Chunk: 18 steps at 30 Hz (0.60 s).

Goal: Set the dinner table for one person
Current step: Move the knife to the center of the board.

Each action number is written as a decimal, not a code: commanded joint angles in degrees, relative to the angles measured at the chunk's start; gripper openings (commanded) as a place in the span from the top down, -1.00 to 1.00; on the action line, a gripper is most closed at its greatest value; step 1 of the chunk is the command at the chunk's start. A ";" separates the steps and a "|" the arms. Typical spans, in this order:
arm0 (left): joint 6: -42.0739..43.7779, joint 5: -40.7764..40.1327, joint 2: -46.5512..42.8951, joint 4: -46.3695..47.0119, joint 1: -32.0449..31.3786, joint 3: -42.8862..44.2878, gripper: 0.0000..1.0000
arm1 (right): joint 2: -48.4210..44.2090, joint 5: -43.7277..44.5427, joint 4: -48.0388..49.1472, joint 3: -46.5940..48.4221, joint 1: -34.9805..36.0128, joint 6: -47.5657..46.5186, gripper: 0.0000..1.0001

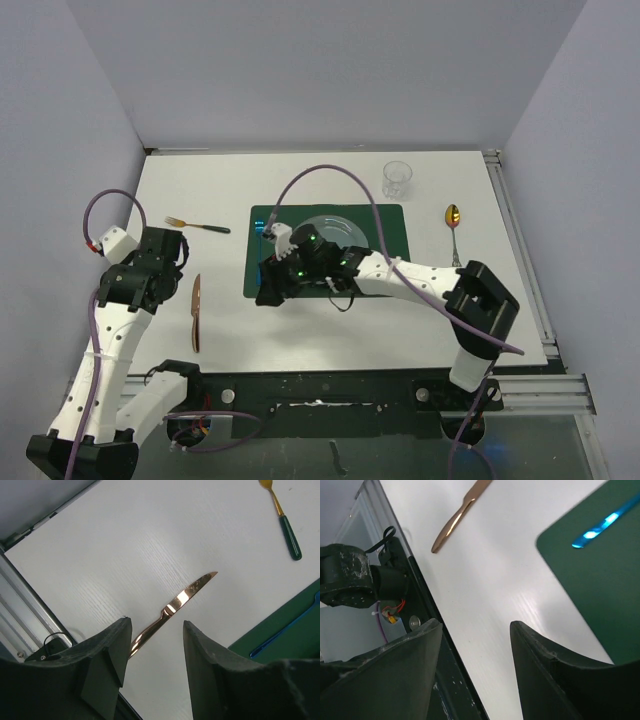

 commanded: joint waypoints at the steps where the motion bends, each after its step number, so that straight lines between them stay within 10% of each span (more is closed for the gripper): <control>1: 2.41 -3.88 -1.28 2.60 0.48 5.33 0.10 | 7.15 -3.77 0.19 7.55 5.15 -2.26 -0.19; 18: 8.93 -0.25 -3.71 11.25 0.50 5.39 0.09 | 37.33 -26.52 4.75 35.00 13.66 5.16 -0.47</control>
